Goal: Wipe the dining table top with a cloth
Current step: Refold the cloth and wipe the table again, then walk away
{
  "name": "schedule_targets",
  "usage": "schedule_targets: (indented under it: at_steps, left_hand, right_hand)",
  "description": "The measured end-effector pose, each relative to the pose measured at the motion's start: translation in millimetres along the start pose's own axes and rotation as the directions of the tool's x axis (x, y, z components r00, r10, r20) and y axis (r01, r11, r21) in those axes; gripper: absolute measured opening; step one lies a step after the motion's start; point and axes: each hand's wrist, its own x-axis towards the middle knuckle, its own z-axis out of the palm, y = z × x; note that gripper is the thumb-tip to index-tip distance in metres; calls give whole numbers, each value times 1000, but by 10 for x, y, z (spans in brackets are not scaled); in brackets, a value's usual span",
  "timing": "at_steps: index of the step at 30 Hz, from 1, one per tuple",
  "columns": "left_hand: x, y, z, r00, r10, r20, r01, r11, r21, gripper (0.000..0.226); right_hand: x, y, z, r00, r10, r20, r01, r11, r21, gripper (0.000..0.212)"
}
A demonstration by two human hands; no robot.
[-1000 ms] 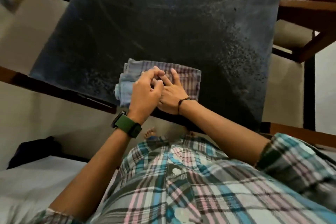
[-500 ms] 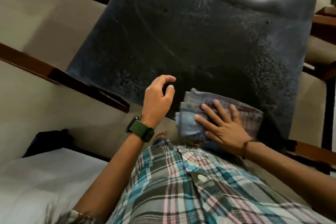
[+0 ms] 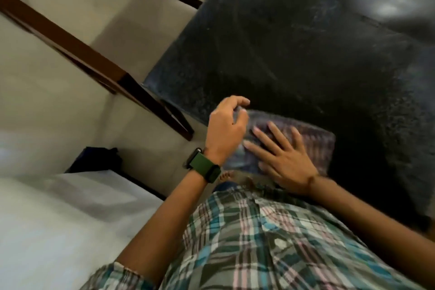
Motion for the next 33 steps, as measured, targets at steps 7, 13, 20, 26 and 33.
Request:
schedule_targets:
  at_steps: [7, 13, 20, 26, 33]
  left_hand:
    - [-136, 104, -55, 986, -112, -126, 110, 994, -21, 21]
    - [-322, 173, -227, 955, -181, -236, 199, 978, 57, 20]
    - [-393, 206, -166, 912, -220, -347, 269, 958, 101, 28]
    - [-267, 176, -131, 918, -236, -317, 282, 953, 107, 18]
    - [-26, 99, -348, 931, -236, -280, 268, 960, 81, 18]
  right_hand:
    - [-186, 186, 99, 983, -169, 66, 171, 985, -23, 50]
    - [1380, -70, -354, 961, -276, 32, 276, 961, 5, 58]
    - [2186, -204, -645, 947, -316, 66, 309, 946, 94, 51]
    - [915, 214, -179, 945, -317, -79, 321, 946, 37, 54]
    - [830, 158, -162, 969, -246, -25, 247, 968, 37, 52]
